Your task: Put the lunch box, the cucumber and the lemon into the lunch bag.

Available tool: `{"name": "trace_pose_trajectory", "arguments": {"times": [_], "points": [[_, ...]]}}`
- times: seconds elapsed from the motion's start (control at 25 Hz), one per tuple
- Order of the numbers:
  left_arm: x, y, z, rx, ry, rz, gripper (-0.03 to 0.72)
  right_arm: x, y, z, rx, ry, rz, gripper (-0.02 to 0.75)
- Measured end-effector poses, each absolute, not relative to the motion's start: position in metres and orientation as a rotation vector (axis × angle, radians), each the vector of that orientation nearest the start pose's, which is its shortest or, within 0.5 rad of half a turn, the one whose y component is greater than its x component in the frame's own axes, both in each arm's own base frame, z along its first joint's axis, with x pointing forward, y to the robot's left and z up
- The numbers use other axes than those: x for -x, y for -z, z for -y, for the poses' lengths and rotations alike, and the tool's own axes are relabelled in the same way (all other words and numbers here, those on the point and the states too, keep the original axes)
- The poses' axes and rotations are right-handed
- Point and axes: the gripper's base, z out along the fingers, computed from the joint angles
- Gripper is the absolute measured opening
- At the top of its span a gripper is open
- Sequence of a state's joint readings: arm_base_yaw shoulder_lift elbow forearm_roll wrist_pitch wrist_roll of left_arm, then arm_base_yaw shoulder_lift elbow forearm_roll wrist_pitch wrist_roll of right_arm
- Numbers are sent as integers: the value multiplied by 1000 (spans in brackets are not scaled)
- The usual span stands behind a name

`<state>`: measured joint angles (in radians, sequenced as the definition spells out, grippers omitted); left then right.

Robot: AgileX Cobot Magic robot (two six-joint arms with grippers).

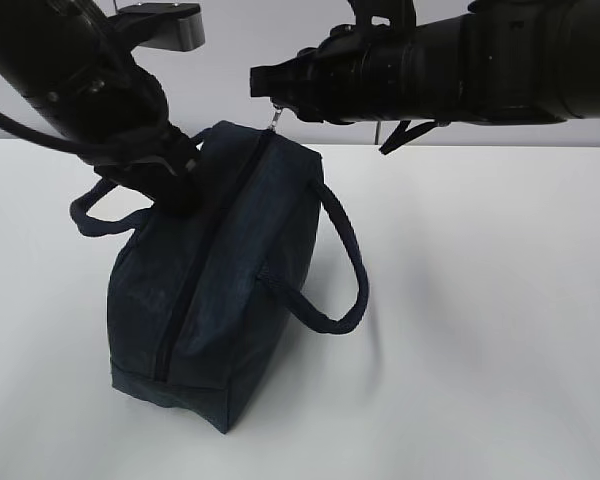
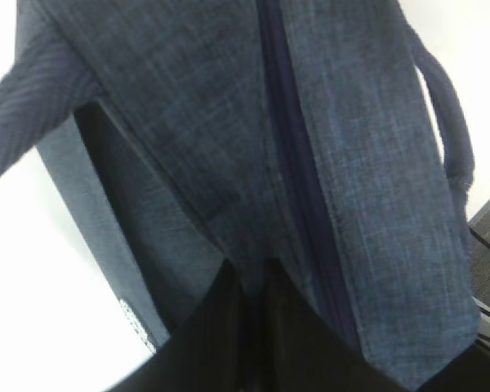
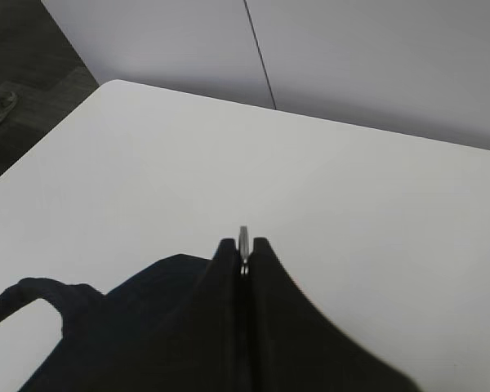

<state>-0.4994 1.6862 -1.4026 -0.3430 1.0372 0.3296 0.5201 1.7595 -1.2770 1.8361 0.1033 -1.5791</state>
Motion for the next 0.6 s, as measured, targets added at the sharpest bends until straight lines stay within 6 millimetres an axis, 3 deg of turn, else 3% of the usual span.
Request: {"name": "trace_pose_trajectory", "arguments": {"times": [0.6], "points": [[-279, -311, 182, -1071, 465, -2597, -6, -355, -285, -215, 333, -619, -1957, 0]]}}
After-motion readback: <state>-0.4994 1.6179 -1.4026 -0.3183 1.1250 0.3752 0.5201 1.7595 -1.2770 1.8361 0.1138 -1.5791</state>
